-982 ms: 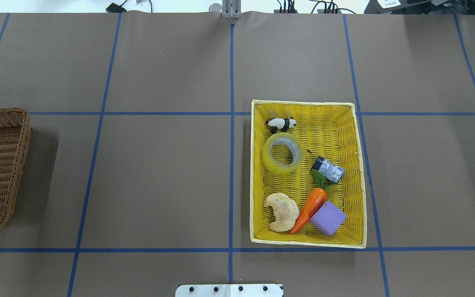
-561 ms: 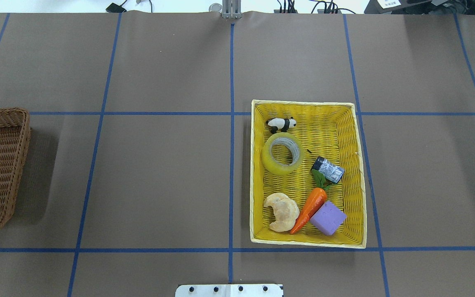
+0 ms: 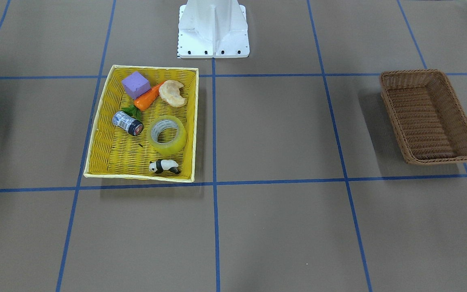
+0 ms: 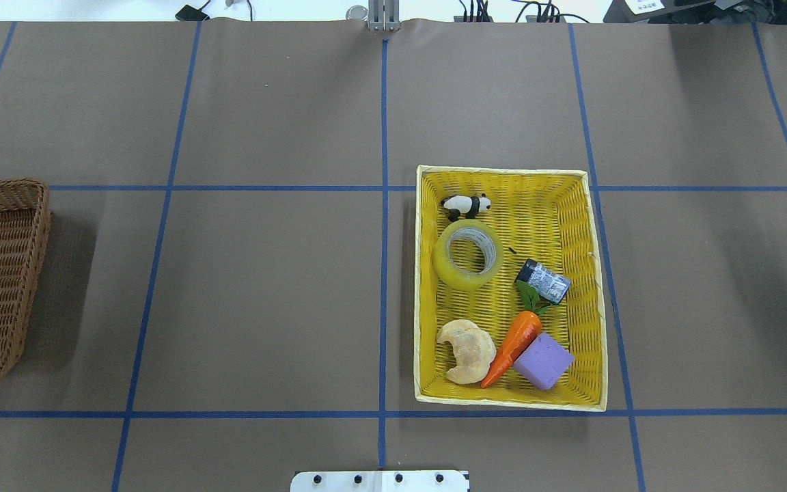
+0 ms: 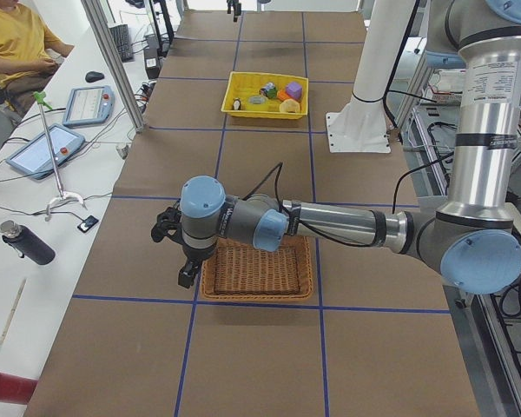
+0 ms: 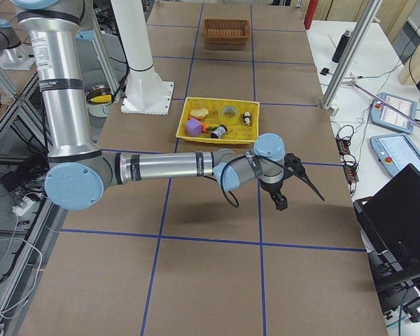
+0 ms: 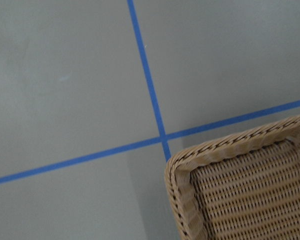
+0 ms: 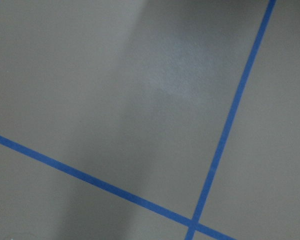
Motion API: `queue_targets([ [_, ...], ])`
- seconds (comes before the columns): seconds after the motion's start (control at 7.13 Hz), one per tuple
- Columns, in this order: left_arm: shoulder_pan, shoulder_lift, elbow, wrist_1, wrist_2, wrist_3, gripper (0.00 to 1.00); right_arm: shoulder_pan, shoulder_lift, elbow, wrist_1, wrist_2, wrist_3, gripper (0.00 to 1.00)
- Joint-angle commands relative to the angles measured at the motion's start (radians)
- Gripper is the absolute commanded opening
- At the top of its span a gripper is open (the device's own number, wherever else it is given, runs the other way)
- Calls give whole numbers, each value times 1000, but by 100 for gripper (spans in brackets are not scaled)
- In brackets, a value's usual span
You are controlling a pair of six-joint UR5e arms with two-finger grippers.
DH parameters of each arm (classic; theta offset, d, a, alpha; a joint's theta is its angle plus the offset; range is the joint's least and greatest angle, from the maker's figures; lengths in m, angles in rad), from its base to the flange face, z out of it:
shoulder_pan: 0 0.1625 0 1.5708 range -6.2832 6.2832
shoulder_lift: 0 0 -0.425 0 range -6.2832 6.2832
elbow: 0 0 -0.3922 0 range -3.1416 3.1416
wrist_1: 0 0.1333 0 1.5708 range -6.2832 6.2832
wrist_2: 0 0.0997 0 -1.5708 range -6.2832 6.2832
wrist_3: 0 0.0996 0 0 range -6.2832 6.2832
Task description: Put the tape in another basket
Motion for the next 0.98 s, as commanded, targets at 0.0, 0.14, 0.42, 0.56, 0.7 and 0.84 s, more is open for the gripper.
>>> queue_targets([
  [0.0, 0, 0, 0, -12, -2, 4, 99, -120, 54, 104, 17, 14, 144, 100],
  [0.14, 0, 0, -3, -23, -3, 10, 99, -182, 56, 188, 17, 13, 286, 99],
  [0.42, 0, 11, 17, -54, -63, 1, 99, -297, 97, 261, 15, 5, 492, 96],
  [0.56, 0, 0, 44, -43, -63, -2, 99, -356, 132, 264, 15, -22, 586, 96],
  [0.7, 0, -1, 58, -52, -66, 2, 99, -437, 137, 281, 15, -97, 647, 96],
  [0.84, 0, 6, 55, -55, -80, 6, 99, -520, 142, 281, 15, -195, 691, 96],
])
